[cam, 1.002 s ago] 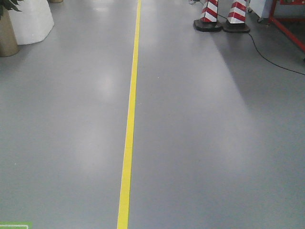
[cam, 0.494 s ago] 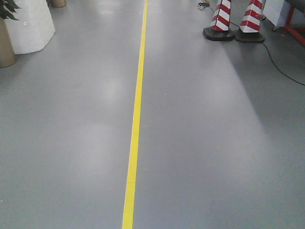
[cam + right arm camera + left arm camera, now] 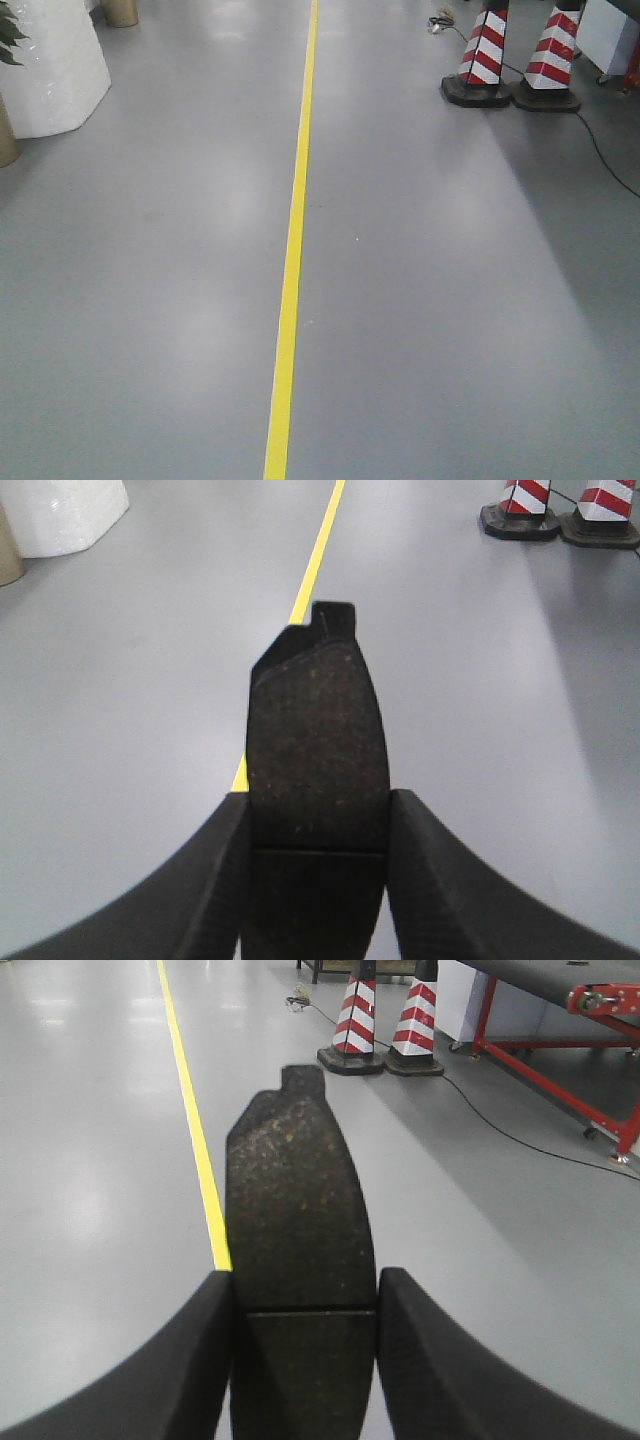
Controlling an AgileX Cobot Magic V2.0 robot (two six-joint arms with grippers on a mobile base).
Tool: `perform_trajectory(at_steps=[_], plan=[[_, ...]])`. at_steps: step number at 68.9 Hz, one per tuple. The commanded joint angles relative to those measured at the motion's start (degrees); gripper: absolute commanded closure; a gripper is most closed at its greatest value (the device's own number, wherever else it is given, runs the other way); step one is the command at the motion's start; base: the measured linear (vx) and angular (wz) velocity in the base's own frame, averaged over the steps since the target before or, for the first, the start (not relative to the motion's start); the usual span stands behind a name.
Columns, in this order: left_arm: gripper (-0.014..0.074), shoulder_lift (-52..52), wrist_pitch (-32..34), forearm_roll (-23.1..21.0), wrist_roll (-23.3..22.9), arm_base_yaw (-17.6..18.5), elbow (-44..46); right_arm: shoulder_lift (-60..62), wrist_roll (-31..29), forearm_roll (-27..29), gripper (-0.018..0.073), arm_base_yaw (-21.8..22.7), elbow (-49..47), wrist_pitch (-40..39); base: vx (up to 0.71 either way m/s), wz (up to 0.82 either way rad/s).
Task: Move and align brake pads A on conveyor
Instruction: 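Drive along the yellow floor line past the striped cones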
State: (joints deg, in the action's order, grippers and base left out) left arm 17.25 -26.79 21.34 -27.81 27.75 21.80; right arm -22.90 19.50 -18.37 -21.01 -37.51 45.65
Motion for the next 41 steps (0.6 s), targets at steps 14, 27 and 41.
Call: perform_trajectory(at_steps=[14, 27, 41], plan=[[0.0603, 0.6, 5.2, 0.6, -0.3, 0.1, 1.7, -0.2, -0.4, -1.7, 0.0564, 0.4, -1.6, -5.5, 0.63, -0.05], [0.0603, 0.6, 5.2, 0.6, -0.3, 0.1, 1.7, -0.3, -0.4, -1.7, 0.0564, 0.4, -1.6, -5.6, 0.63, -0.12], [0.0603, 0.6, 5.2, 0.6, -0.3, 0.1, 1.7, -0.3, -0.4, -1.7, 0.0564, 0.4, -1.6, -5.6, 0.65, -0.07]])
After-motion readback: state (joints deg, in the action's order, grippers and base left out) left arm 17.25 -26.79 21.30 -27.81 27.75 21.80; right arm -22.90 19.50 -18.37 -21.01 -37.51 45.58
